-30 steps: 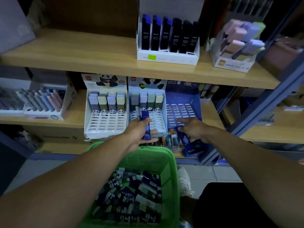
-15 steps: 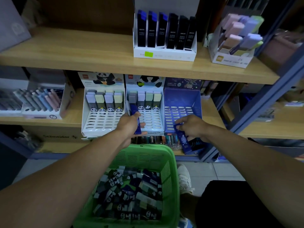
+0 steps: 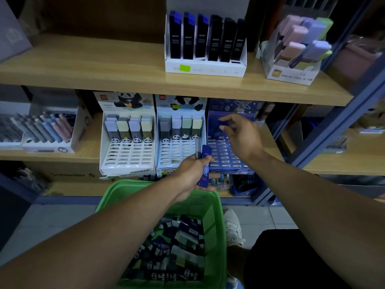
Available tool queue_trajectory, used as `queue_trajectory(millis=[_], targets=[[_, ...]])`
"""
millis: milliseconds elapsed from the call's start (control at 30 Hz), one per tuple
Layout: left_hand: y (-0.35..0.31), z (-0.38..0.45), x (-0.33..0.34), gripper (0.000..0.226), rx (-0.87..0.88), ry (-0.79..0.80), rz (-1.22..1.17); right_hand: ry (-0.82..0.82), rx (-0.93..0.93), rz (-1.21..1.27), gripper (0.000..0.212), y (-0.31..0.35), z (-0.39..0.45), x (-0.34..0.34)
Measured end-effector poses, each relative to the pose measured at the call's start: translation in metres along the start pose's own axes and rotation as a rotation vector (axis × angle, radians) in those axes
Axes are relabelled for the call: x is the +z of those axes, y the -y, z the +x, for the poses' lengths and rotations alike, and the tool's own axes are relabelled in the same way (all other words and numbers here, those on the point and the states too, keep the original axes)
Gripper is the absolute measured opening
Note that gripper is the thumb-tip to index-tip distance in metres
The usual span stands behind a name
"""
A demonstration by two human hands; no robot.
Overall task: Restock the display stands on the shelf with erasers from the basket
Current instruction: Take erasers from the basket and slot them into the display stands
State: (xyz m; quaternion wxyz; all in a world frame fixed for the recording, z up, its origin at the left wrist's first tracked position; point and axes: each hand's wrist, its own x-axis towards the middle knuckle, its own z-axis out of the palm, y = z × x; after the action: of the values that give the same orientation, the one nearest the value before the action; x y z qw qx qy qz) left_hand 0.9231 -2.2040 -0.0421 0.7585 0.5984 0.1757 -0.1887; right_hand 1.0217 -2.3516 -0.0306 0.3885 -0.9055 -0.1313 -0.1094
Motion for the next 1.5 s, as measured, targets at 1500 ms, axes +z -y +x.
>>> queue_trajectory(millis=[1500], targets=[[0.002,0.006,-0.008,0.023,-0.053,-0.137,0.024,0.145,-0.060,-0.014,0.017,0.015,0.019,0.022]])
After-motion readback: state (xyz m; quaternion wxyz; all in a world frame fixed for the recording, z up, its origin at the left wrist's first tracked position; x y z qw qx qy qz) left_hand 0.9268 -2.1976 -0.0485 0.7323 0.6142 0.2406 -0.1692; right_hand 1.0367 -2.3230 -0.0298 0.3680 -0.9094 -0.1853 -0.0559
